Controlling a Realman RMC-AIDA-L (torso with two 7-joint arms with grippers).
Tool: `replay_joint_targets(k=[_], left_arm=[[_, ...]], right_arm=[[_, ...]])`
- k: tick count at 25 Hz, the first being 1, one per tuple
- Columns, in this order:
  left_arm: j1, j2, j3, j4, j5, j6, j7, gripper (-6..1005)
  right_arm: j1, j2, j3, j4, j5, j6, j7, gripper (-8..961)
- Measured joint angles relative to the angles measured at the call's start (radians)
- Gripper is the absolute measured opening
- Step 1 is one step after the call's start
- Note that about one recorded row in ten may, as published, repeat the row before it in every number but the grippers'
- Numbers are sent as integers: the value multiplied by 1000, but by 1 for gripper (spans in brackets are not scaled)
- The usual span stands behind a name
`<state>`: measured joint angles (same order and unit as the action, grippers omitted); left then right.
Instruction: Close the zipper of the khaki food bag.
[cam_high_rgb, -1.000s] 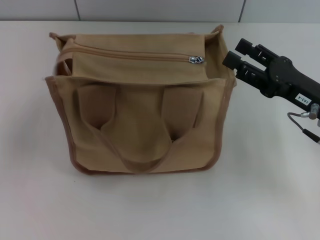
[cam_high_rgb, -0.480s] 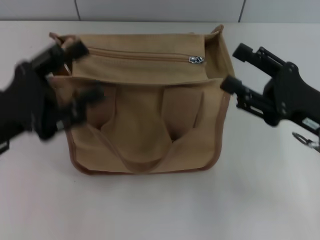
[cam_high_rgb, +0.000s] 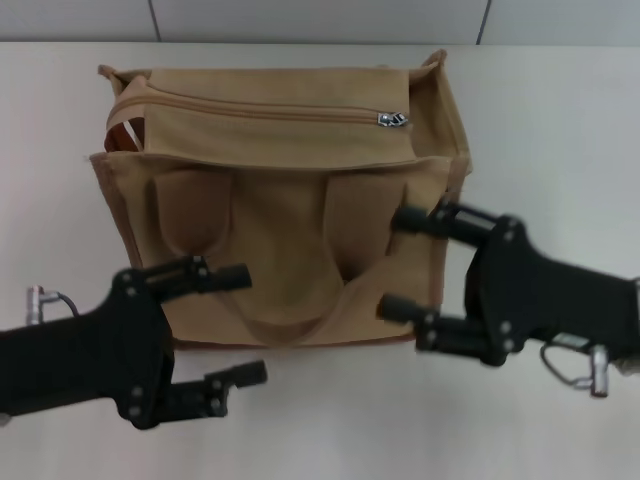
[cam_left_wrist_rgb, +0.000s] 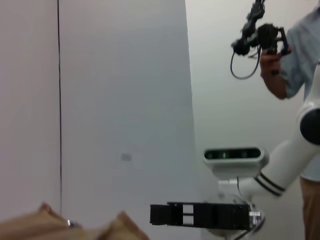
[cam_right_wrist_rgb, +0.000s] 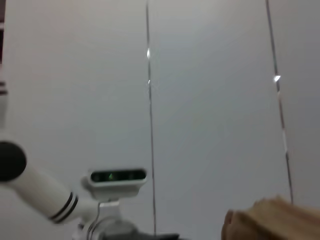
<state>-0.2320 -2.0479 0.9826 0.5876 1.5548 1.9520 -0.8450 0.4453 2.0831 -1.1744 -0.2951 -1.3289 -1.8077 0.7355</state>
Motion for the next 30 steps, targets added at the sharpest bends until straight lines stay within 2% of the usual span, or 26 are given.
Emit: replay_joint_targets(k=[4,5,8,13,22,30], left_arm=[[0,0,0,0,0,0,0,757],[9,0,1,-7,48,-42,1,757],[14,1,2,-24,69,-59,1,757],[6,-15,3,-31,169,-88,2,757],[15,-13,10,-30,186,-120,2,757],[10,0,5,-18,222,-96,-13,757]], right_arm=[[2,3,-33,1,-64,39,-19,751],[2,3,-48,3,-71,47,-28,750],[3,5,-111,8,-77,84,-44,750],[12,6,-185,11,-78,146,-36,750],[13,6,-191,23,-78,179,-12,750],[10,-1,-189,-56,-147,187,88,750]])
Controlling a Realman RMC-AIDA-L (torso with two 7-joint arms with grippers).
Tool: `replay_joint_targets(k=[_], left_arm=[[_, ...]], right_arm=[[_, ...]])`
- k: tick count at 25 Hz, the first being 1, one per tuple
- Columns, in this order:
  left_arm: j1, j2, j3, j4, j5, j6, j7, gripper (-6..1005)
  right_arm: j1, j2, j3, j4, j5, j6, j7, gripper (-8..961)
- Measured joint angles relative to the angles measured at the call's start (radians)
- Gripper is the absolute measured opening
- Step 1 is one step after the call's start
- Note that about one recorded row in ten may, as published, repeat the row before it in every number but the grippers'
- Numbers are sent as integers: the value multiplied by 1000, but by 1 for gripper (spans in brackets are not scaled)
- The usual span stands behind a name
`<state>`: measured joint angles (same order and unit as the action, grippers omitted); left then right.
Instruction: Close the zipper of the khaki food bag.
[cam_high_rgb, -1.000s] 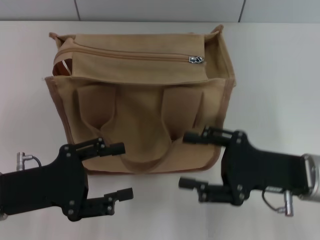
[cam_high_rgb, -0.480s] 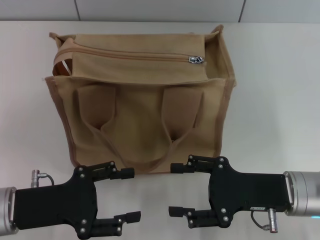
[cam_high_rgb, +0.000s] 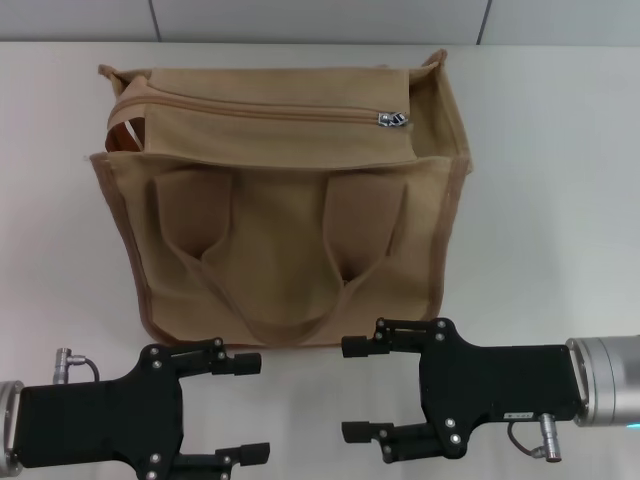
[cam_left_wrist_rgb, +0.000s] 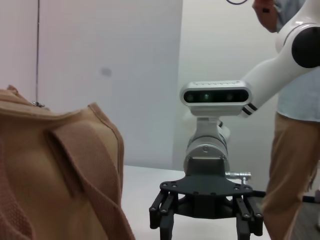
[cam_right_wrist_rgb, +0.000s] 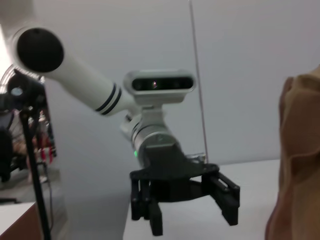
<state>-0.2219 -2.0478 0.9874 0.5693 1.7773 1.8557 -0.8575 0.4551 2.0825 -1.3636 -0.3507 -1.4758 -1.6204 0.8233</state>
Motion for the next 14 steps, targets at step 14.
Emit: replay_joint_targets(k=[14], left_arm=[[-3,5,-1,-5,44,5,-6,757]], right_arm=[[-12,0,11,-35,-24,1,26,750]])
